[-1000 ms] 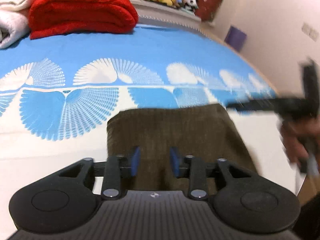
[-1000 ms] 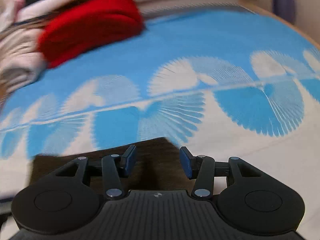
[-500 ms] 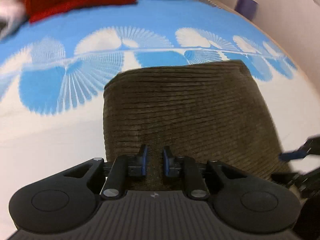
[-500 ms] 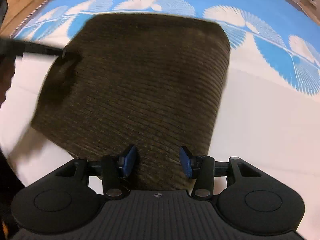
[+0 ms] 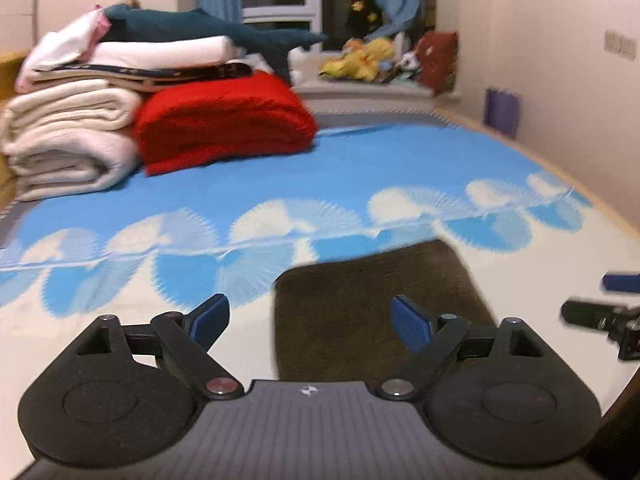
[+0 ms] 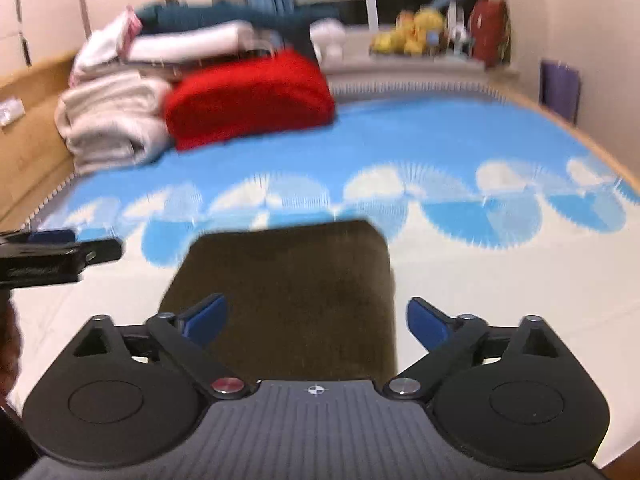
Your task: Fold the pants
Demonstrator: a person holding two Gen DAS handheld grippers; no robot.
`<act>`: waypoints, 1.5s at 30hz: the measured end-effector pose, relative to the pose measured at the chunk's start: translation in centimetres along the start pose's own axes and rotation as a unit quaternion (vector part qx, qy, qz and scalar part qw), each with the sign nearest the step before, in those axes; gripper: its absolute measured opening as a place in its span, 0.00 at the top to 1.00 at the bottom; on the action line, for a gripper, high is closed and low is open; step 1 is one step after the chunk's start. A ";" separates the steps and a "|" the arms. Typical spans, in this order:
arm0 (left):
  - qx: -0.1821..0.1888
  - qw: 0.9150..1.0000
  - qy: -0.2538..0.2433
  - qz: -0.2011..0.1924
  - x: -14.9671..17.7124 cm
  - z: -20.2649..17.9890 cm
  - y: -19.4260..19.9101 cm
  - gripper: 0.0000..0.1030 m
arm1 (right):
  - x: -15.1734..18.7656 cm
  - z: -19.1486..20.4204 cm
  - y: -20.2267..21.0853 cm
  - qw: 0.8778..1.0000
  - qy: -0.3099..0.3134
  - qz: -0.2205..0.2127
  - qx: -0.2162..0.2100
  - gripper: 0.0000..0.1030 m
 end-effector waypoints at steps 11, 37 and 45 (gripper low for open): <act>0.001 0.994 0.047 0.099 7.1 -0.9 -0.4 0.00 | 4.4 -0.3 -0.1 0.997 -0.069 0.022 0.005 0.03; 0.000 0.989 0.060 0.138 7.4 -2.0 -4.6 0.00 | 6.1 -0.4 -3.0 0.996 -0.041 0.079 0.030 0.03; 0.005 0.987 0.067 0.144 7.6 -1.8 -4.7 0.00 | 6.3 0.3 -3.1 0.996 -0.028 0.084 0.025 0.03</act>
Point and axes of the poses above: each gripper's, at about its wrist camera, not at the fingertips, and y roughly against the way its jaws point, z to its left, x to its underside, the point moved 4 cm from there along -y, roughly the way its jaws point, and after that the axes turned 2 degrees about -y, right-handed, at the moved point
